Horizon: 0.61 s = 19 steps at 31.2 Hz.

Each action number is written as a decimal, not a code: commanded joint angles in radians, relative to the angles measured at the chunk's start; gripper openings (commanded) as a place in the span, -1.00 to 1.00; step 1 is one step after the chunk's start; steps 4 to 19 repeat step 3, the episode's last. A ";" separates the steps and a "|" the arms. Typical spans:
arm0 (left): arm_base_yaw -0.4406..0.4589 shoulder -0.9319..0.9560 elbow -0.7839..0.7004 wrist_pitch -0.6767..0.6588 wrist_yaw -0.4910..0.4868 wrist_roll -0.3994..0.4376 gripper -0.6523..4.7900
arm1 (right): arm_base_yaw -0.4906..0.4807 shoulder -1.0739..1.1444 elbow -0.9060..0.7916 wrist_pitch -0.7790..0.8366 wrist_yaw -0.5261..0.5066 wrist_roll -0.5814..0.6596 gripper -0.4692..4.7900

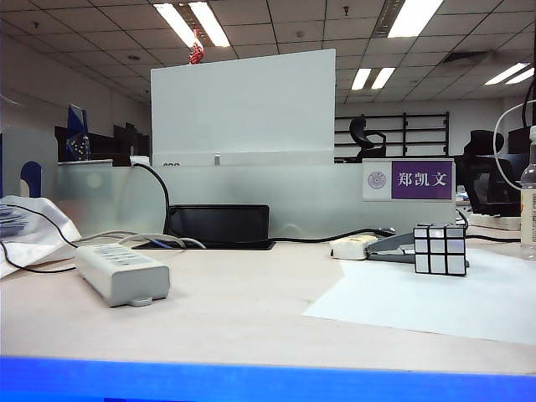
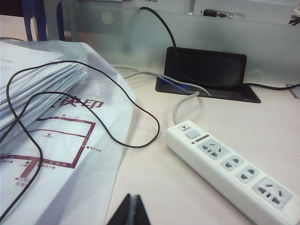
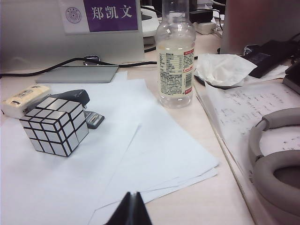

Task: Press the button on the power strip.

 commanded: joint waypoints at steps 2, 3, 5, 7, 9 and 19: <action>0.001 -0.001 0.001 0.015 -0.001 0.001 -0.78 | 0.000 -0.001 -0.002 0.011 -0.005 0.003 -0.82; 0.001 -0.001 0.001 0.015 -0.001 0.000 -0.78 | 0.000 -0.001 -0.002 0.011 -0.005 0.003 -0.82; 0.001 -0.001 0.001 0.015 -0.001 0.000 -0.78 | 0.000 -0.001 -0.002 0.011 -0.005 0.003 -0.82; 0.001 -0.001 0.001 0.015 -0.001 0.000 -0.78 | 0.000 -0.001 -0.002 0.011 -0.005 0.003 -0.82; 0.001 -0.001 0.001 0.015 -0.001 0.000 -0.78 | 0.000 -0.001 -0.002 0.011 -0.005 0.003 -0.82; 0.001 -0.001 0.001 0.015 -0.001 0.000 -0.78 | 0.000 -0.001 -0.002 0.011 -0.005 0.003 -0.82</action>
